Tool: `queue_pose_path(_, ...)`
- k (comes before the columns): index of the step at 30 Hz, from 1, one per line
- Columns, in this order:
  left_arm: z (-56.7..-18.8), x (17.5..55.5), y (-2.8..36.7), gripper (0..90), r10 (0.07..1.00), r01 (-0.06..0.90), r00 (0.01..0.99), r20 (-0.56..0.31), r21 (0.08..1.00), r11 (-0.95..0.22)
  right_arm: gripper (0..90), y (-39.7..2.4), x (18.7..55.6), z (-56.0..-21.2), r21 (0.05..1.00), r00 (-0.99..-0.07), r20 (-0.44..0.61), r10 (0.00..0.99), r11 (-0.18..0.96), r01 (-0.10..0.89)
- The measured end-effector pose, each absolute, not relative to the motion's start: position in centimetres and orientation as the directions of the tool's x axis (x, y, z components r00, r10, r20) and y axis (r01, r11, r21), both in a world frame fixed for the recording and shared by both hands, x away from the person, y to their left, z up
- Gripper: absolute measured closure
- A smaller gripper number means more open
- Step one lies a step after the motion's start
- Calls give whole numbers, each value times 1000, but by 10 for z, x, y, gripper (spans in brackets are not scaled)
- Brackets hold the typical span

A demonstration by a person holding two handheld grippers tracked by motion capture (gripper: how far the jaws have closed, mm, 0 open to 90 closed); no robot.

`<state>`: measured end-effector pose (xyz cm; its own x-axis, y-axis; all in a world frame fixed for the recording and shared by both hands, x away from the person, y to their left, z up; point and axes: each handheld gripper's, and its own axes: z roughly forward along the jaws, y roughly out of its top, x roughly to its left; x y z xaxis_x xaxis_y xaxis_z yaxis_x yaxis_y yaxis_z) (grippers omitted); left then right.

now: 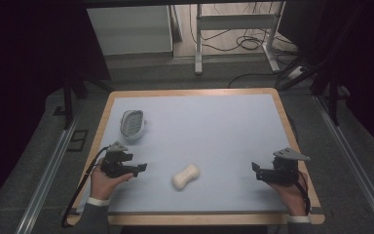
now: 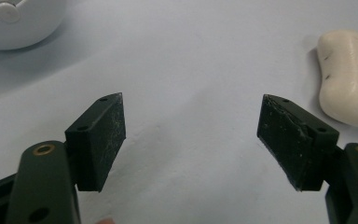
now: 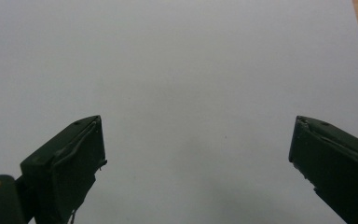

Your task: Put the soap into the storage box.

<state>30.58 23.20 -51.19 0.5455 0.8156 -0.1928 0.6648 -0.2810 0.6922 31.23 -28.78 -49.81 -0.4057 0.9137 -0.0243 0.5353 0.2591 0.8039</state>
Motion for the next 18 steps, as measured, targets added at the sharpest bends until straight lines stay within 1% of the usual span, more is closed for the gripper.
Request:
queue_pose_path(5, -511, 305, 233, 238, 816, 664, 545, -193, 694, -279, 44, -286, 312, -498, 801, -403, -6, 915, 246, 546)
queue_pose_path(10, -509, 304, 233, 237, 820, 662, 541, -187, 695, -279, 52, -287, 310, -497, 791, -403, -38, 915, 274, 548)
queue_pose_path(18, -506, 301, 235, 236, 834, 664, 524, -174, 696, -272, 54, -288, 311, -500, 781, -408, -24, 913, 272, 562)
